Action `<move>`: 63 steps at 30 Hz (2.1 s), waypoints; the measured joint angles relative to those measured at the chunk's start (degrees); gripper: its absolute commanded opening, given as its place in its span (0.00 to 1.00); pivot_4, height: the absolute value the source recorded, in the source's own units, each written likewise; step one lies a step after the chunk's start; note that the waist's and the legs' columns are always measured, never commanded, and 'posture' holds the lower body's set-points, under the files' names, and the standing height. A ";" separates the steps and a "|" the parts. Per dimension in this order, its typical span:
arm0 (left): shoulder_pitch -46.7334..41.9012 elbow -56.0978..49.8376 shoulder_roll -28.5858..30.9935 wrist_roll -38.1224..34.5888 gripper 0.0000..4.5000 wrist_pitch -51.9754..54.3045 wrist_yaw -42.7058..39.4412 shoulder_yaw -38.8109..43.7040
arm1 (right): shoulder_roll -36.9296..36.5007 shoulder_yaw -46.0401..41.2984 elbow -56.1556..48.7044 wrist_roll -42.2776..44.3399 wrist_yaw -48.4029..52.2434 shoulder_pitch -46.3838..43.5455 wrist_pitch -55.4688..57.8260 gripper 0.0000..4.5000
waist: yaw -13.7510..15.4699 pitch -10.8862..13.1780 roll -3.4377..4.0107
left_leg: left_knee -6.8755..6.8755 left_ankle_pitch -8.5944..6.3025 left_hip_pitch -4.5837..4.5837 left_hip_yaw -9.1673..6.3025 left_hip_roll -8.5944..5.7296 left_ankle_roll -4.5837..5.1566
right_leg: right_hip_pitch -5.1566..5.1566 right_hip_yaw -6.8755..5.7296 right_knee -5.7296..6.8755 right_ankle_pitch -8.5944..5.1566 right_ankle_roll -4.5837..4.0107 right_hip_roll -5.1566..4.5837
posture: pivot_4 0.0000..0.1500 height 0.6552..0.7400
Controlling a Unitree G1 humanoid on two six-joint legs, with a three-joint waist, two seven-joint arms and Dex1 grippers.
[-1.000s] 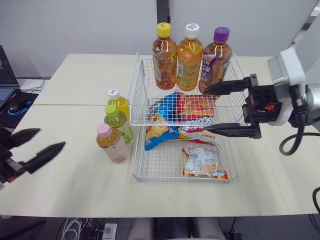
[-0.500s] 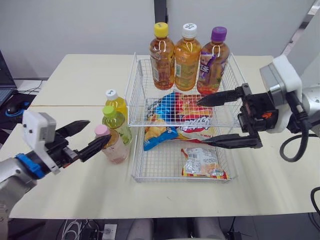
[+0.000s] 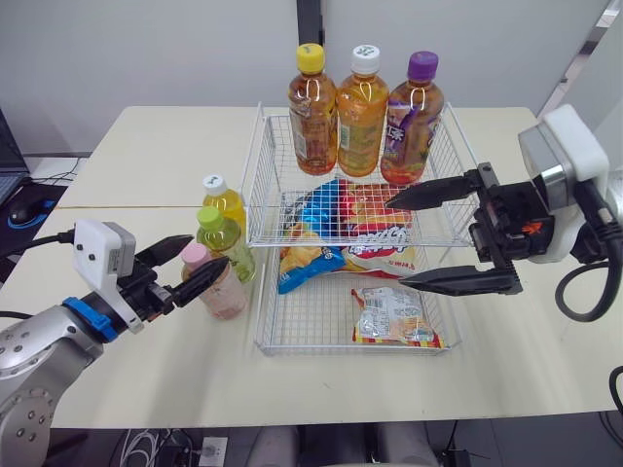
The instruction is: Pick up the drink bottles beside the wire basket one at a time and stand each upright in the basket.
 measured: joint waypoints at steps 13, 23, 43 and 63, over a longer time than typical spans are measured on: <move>0.22 1.32 0.76 -0.82 0.31 -0.95 0.45 -1.24 | 0.09 -0.30 0.00 -0.01 -1.51 -0.02 -0.01 1.00 | 0.04 -0.02 0.03 | 0.00 0.00 0.00 0.02 -0.02 0.00 | 0.01 0.03 -0.02 0.01 0.02 -0.01 | 1.00 1.00; -0.53 1.35 12.60 -14.42 0.31 6.21 -1.98 9.84 | 0.09 -0.66 3.01 -1.92 -2.47 -1.68 -0.82 1.00 | -0.06 0.02 -0.02 | -0.03 -0.01 -0.03 0.04 0.00 0.01 | -0.04 0.04 -0.06 0.01 0.03 0.01 | 1.00 1.00; -31.17 27.04 42.48 -32.75 0.31 15.47 -7.74 5.51 | -8.33 -8.66 6.39 -5.35 -2.58 1.81 -1.06 1.00 | -0.31 0.08 -0.04 | -0.37 0.00 0.06 0.25 0.03 0.01 | -0.15 0.02 -0.08 0.00 0.03 0.36 | 1.00 1.00; -88.86 44.18 18.74 -17.29 0.31 20.47 -25.12 -36.00 | -12.28 -17.96 4.44 -4.17 -5.07 9.40 1.33 1.00 | -0.67 0.09 -0.04 | -0.07 0.01 -0.06 0.21 0.05 0.01 | -0.15 0.11 0.03 0.01 0.10 0.54 | 1.00 1.00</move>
